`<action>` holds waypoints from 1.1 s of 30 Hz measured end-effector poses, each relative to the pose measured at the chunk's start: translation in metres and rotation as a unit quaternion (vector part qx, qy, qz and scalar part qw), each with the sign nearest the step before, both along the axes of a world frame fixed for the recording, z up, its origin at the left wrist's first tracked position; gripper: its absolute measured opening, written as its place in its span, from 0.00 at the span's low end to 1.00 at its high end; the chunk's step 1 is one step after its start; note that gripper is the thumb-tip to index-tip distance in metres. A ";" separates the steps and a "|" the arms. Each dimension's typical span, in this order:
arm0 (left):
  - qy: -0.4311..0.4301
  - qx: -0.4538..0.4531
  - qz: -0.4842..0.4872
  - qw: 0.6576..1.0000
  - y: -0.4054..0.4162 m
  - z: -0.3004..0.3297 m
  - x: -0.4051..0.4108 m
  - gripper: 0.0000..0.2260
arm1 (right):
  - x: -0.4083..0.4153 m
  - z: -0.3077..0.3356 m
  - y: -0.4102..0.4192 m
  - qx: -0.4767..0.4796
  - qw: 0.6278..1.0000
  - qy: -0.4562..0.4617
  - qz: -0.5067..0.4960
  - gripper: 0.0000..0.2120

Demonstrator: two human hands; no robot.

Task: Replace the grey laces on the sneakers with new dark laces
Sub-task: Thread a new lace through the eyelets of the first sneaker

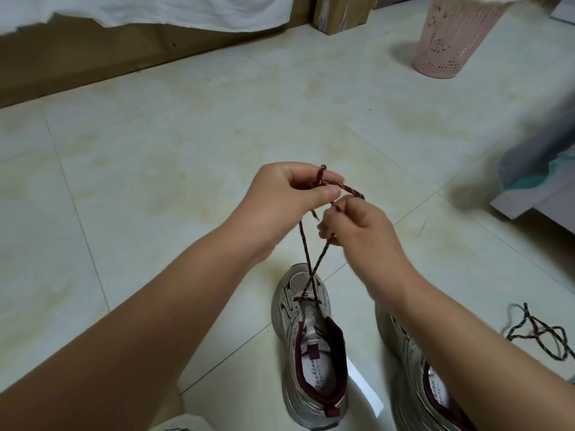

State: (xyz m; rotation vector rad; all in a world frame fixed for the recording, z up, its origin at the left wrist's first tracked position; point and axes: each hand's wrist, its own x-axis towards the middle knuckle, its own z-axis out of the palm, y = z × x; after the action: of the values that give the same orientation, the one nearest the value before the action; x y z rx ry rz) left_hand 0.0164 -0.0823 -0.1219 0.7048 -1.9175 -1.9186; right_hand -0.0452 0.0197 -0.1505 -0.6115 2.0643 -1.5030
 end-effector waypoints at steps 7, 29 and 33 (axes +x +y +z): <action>-0.089 -0.015 0.147 0.985 -0.050 -0.012 0.019 0.03 | -0.056 0.050 0.033 -0.150 0.969 -0.188 -0.066 0.14; -0.405 -0.468 -0.144 0.772 0.006 -0.162 0.053 0.10 | -0.068 -0.056 0.061 0.199 0.978 0.054 0.035 0.08; -0.303 -0.392 -0.139 0.857 0.038 -0.162 0.040 0.12 | -0.038 -0.090 0.055 0.278 0.948 0.085 0.128 0.07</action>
State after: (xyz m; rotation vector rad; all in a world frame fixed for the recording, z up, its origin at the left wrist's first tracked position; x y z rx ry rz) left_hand 0.0568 -0.0444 -0.2841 0.8386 -3.0265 -0.8568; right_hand -0.0836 0.0748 -0.2401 -0.7580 2.2905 -0.6901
